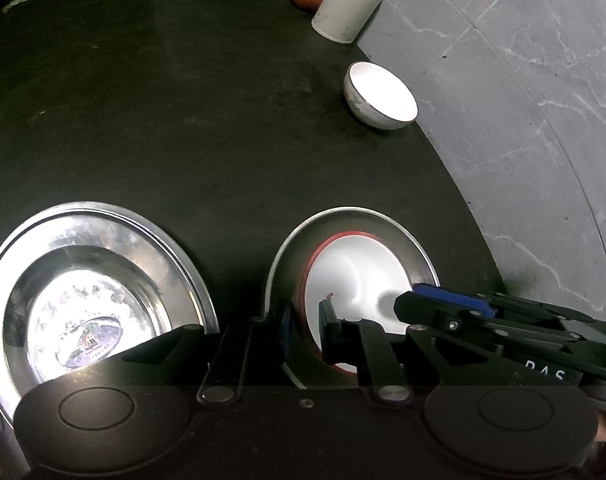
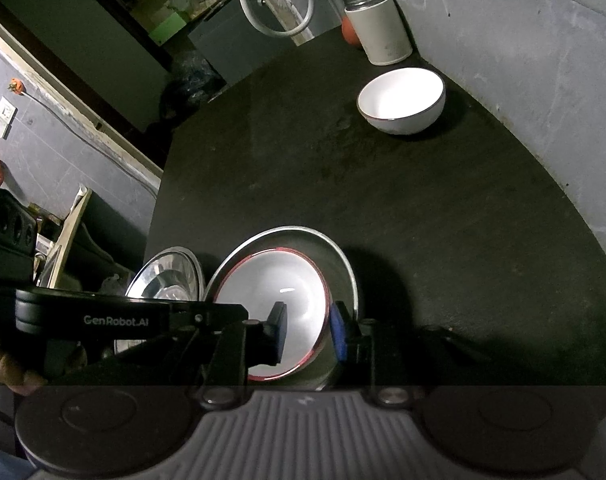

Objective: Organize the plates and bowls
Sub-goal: 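Lower the white bowl into the steel bowl with the left gripper, then open the left gripper and move it toward the other white bowl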

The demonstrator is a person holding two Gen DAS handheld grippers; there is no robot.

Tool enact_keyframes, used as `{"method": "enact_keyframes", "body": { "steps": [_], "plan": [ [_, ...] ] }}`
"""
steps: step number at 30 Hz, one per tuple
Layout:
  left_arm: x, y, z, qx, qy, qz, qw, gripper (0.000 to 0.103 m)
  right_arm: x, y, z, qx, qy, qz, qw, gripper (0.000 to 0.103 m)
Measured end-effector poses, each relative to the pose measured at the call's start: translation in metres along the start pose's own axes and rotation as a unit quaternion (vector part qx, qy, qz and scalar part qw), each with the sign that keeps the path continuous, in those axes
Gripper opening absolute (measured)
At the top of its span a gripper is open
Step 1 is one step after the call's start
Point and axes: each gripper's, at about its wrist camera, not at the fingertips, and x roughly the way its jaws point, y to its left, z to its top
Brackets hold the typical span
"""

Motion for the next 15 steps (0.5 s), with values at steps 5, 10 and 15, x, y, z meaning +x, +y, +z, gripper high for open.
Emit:
{"method": "enact_keyframes", "body": {
  "steps": [5, 10, 15],
  "plan": [
    [-0.003, -0.001, 0.0, 0.005, -0.007, 0.004, 1.0, 0.014, -0.001, 0.001, 0.0, 0.0, -0.001, 0.0, 1.0, 0.03],
    [-0.007, -0.002, 0.0, 0.005, -0.019, 0.005, 0.9998, 0.016, -0.001, 0.001, 0.0, 0.001, -0.004, 0.002, 1.0, 0.032],
    [-0.016, -0.001, 0.003, 0.009, -0.048, -0.009, 0.9988, 0.028, -0.007, 0.002, -0.001, 0.0, -0.018, 0.004, 1.0, 0.035]
  ]
}}
